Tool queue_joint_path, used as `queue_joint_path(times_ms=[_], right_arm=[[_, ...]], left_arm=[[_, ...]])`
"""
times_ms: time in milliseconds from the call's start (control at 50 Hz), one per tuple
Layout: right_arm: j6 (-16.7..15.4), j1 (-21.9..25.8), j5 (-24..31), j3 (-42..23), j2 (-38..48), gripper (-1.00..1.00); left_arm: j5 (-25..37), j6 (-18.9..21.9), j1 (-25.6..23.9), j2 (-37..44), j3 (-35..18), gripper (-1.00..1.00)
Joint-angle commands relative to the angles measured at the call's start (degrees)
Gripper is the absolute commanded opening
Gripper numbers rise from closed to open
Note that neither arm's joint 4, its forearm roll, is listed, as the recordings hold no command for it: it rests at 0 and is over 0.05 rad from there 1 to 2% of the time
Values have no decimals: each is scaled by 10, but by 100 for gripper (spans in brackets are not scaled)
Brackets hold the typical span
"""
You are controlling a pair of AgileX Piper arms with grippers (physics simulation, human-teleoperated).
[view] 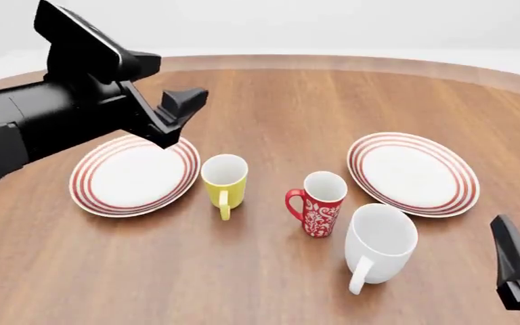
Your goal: Put the red mug on the left plate.
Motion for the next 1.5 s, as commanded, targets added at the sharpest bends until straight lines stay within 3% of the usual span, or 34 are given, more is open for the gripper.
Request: queue_joint_path(times_ms=[20, 680, 1160, 1500], right_arm=[[-3, 1, -3, 0, 6, 100], [-5, 5, -1, 0, 11, 100], [-8, 13, -15, 0, 26, 100], [-11, 14, -20, 0, 33, 100]], left_arm=[[9, 17, -21, 58, -33, 100], [-1, 69, -88, 192, -39, 100], [-9, 60, -114, 275, -52, 100], [-6, 78, -123, 325, -65, 100]])
